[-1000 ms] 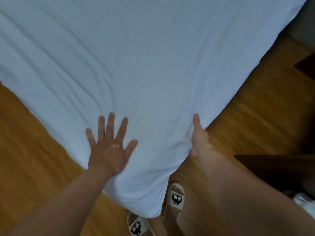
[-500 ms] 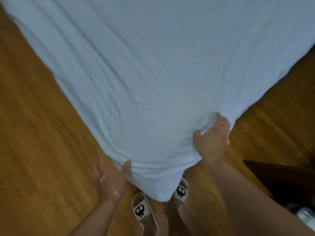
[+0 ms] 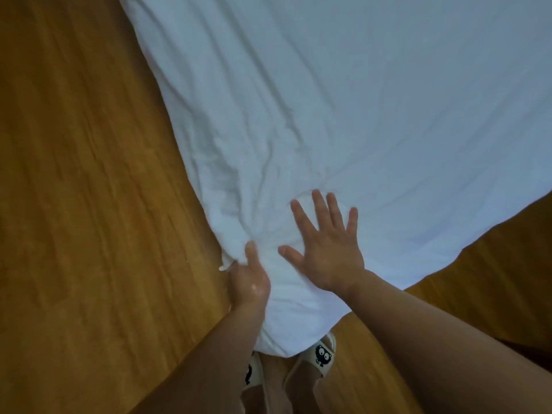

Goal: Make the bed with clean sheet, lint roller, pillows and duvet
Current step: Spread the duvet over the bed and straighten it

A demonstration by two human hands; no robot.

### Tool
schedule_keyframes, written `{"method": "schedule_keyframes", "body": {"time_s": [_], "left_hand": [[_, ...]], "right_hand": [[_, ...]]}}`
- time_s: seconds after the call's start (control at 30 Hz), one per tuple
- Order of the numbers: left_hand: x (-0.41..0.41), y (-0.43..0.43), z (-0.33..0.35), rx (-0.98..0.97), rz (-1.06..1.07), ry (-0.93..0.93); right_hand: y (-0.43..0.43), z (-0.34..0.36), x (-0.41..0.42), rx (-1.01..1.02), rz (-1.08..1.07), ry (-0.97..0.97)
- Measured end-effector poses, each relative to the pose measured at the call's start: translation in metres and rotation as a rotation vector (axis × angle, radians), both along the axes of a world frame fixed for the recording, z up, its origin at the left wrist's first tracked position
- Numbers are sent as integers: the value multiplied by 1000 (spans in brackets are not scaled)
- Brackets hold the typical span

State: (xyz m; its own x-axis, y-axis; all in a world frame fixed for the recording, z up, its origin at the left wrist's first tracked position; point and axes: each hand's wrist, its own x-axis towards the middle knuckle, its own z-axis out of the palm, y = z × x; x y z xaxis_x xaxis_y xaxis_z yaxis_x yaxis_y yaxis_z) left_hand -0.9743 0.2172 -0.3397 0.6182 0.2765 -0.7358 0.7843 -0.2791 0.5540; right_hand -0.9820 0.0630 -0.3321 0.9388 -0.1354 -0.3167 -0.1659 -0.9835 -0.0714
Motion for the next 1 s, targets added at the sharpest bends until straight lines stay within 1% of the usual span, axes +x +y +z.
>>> {"method": "schedule_keyframes", "body": {"time_s": [0.1, 0.2, 0.23, 0.27, 0.3, 0.33, 0.37, 0.4, 0.43, 0.47, 0.5, 0.53, 0.57, 0.6, 0.63, 0.67, 0.7, 0.73, 0.77, 0.8, 0.83, 0.87, 0.9, 0.93, 0.97, 1.0], "left_hand": [[-25, 17, -4, 70, 22, 69], [-21, 24, -28, 96, -160, 244], [-15, 32, -37, 83, -180, 315], [-6, 44, -44, 92, -187, 373], [8, 54, -49, 162, -217, 380], [26, 62, -51, 298, -294, 323], [48, 60, -48, 444, -404, 157], [74, 48, -35, 507, -489, -106], [102, 27, -16, 489, -540, -402], [132, -1, 2, 442, -626, -656], [158, -31, 19, 409, -775, -834], [176, -57, 29, 426, -977, -922], [188, -75, 29, 492, -1176, -928], [197, -78, 18, 566, -1325, -854], [204, -70, 8, 626, -1382, -743], [210, -54, -6, 682, -1329, -621], [217, -40, -19, 715, -1222, -504], [224, -29, -25, 723, -1081, -383], [232, -21, -24, 703, -896, -291], [243, -21, -17, 692, -714, -276], [252, -32, -8, 702, -622, -364], [255, -51, 2, 724, -667, -521], [253, -74, 11, 743, -828, -707], [246, -98, 17, 721, -1052, -879], [234, -119, 22, 684, -1250, -980], [218, -133, 17, 683, -1382, -967]], "right_hand": [[9, 4, -11, 14, 41, -19], [7, 10, -14, 29, 36, -16], [2, 15, -9, 56, 22, -37], [-5, 20, -1, 81, -4, -84], [-16, 26, 11, 99, -43, -147], [-31, 32, 28, 79, -86, -229], [-49, 40, 47, 34, -136, -287], [-70, 46, 67, -12, -194, -290], [-88, 50, 84, -27, -257, -227], [-99, 44, 97, -20, -309, -145], [-100, 31, 105, -13, -331, -97], [-89, 14, 106, -20, -318, -102], [-70, -1, 101, -31, -277, -152], [-46, -13, 89, -8, -202, -187], [-23, -19, 74, 29, -81, -218], [-8, -22, 59, 65, 77, -250], [-3, -19, 47, 132, 214, -256], [-10, -12, 41, 233, 297, -250], [-24, -6, 41, 304, 321, -271], [-44, -3, 48, 320, 265, -338], [-69, 2, 59, 264, 141, -423], [-97, 11, 72, 194, -13, -444], [-129, 16, 82, 150, -157, -373], [-159, 18, 85, 110, -258, -262], [-181, 14, 78, 78, -320, -159], [-194, 5, 64, 58, -358, -118]]}}
